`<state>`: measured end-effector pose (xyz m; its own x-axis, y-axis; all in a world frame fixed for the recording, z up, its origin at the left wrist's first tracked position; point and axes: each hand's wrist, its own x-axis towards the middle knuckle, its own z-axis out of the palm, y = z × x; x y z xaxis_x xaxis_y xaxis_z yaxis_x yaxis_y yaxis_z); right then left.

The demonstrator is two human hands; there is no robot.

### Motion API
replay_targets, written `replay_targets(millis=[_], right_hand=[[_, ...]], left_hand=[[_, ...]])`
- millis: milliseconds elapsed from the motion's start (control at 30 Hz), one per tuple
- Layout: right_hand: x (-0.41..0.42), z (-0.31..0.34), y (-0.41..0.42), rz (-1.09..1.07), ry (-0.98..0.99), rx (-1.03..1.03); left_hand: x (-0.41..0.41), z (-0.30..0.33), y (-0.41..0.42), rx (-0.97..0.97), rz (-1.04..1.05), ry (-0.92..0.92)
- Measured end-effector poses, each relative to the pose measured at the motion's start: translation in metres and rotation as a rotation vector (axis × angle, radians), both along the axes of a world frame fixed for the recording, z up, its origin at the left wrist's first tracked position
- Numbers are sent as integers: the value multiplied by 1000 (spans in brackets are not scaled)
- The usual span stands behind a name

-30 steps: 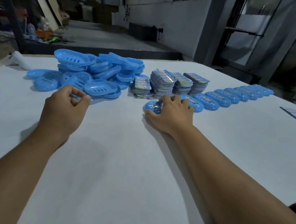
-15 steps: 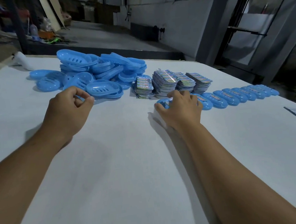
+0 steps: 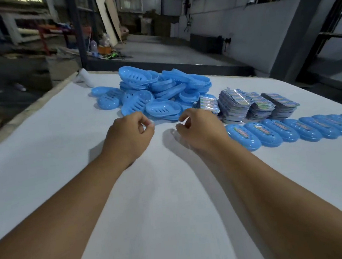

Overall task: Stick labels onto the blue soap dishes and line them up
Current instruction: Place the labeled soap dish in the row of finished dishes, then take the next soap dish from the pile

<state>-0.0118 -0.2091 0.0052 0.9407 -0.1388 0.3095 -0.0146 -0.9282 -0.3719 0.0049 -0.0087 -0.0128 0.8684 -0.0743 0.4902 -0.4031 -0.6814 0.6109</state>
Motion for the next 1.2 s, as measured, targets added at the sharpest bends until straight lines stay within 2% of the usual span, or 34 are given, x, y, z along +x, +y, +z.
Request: replay_targets(millis=[100, 267, 433, 533, 600, 667, 800, 900, 1033, 1200], right_hand=[[6, -10, 2, 37, -38, 63], [10, -19, -10, 69, -94, 200], [12, -23, -13, 99, -126, 230], [13, -22, -12, 106, -140, 258], [14, -23, -12, 92, -176, 288], [15, -23, -12, 68, -229, 334], [13, -23, -11, 176, -288, 440], [10, -23, -6, 320, -286, 375], [8, -20, -3, 380, -265, 253], [2, -18, -4, 390, -155, 210]], left_hand=[[3, 2, -5, 105, 55, -46], [26, 9, -21, 283, 98, -234], [52, 13, -31, 515, 50, -192], [53, 14, -32, 555, 47, -225], [47, 15, -32, 475, 22, -260], [38, 20, -30, 283, -38, -231], [20, 31, -21, -119, -113, -28], [14, 30, -16, -330, -119, 152], [13, 25, -10, -484, -174, 381], [15, 23, -7, -482, -161, 504]])
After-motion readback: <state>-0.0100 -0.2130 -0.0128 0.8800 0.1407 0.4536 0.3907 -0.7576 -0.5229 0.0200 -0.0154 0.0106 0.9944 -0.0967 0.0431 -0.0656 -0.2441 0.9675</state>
